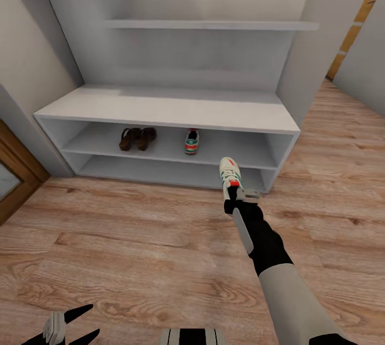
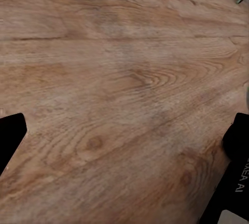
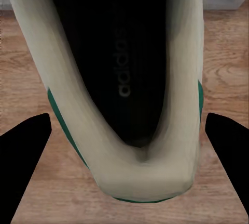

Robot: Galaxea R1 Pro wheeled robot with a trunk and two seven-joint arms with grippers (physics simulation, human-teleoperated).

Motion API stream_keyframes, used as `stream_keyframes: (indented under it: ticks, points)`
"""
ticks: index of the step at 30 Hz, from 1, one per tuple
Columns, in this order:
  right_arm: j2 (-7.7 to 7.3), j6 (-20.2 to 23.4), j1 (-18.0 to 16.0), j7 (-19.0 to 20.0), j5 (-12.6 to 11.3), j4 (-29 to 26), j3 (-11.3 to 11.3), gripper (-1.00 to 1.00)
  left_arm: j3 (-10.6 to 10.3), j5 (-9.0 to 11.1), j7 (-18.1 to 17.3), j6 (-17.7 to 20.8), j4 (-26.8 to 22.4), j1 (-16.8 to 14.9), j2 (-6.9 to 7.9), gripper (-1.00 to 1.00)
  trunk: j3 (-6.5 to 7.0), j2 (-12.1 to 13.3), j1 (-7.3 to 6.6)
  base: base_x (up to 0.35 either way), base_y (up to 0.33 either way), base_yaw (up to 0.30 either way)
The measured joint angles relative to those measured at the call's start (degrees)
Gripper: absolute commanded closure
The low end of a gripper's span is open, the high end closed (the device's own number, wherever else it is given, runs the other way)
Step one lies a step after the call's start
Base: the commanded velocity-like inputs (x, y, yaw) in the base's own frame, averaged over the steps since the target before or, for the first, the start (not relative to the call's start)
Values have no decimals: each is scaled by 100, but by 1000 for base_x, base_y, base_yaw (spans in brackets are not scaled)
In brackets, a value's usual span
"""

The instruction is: Pick up the two gym shoes and the two sandals from the corridor floor and place them onto the hallstand (shoe rack) in the corridor, making sure they are on the rack and not on the floor. Arrange them so the two gym shoes are next to each other and the two sandals are next to each other.

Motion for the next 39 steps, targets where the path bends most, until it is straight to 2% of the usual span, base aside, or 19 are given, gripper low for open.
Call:
stream_keyframes:
  ticks: [12,22,34,39]
  points:
    - [0,4,0,5,0,-3,-1,100,0,8,6,0,0,-1,5,-100,0,0,1,241,141,0]
    - [0,6,1,5,3,1,-1,100,6,23,-7,0,1,-1,7,-100,0,0,1,66,18,0]
    - [0,6,3,5,1,-10,6,100,5,34,-2,0,1,-1,6,-100,0,0,-1,286,1,0]
    - [0,6,4,5,3,-10,0,100,7,29,-2,0,1,-1,8,-100,0,0,2,81,0,0]
